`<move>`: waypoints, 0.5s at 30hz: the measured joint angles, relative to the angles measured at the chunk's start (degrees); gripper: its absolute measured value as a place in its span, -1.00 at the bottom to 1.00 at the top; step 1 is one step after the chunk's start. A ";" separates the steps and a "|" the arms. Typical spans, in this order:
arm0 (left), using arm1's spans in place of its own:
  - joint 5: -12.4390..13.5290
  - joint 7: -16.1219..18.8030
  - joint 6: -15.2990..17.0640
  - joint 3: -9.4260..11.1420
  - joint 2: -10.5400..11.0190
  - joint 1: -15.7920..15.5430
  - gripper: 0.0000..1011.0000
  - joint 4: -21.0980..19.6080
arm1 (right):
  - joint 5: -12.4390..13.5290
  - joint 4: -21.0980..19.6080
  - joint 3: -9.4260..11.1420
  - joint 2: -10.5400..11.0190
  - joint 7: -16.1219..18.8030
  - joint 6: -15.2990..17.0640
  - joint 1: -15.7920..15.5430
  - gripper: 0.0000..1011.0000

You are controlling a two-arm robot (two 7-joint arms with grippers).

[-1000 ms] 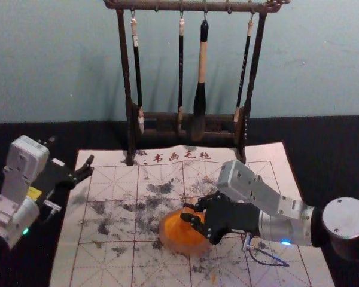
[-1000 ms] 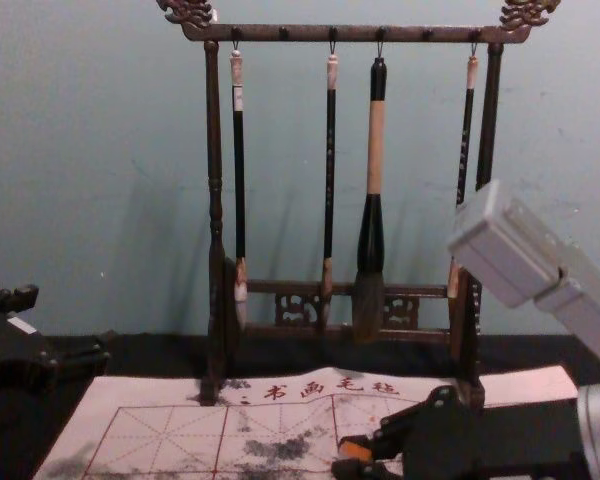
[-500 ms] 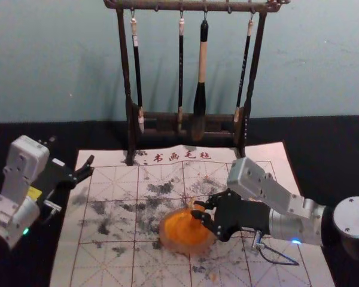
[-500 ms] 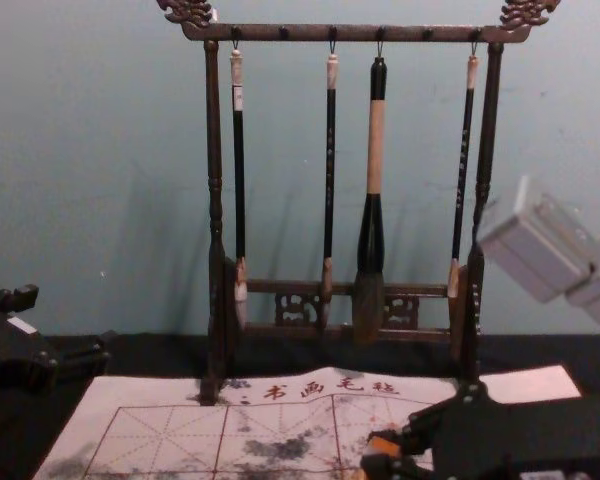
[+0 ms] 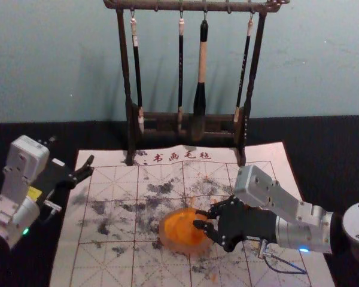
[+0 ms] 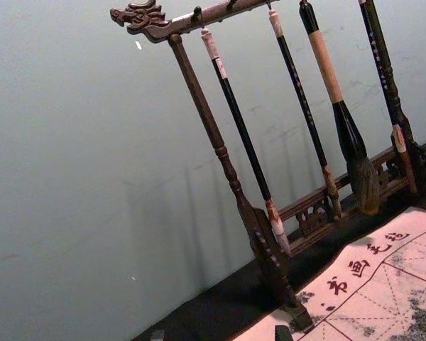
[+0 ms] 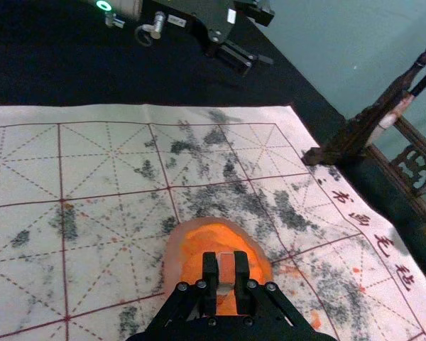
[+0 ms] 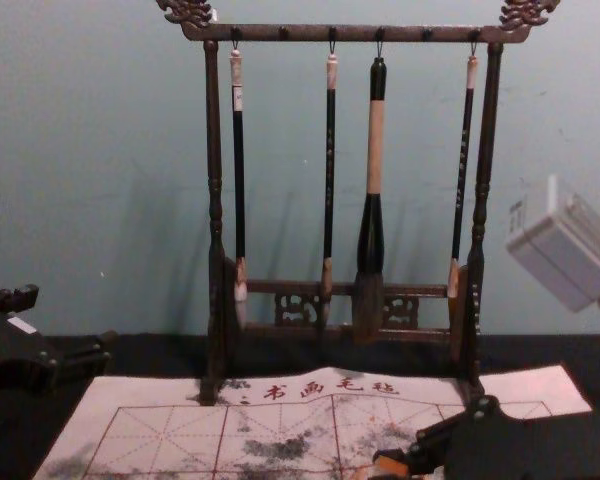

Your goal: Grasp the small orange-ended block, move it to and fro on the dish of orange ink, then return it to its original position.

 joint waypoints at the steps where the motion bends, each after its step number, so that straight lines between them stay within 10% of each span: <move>1: 0.00 0.00 0.00 0.00 0.00 0.00 0.98 0.00 | 0.05 -0.10 -0.06 0.05 0.08 0.00 -0.02 -0.78; 15: 0.00 0.00 0.00 0.00 0.00 0.00 0.98 0.00 | 0.01 -0.77 -1.72 0.18 1.20 -0.38 0.43 -0.78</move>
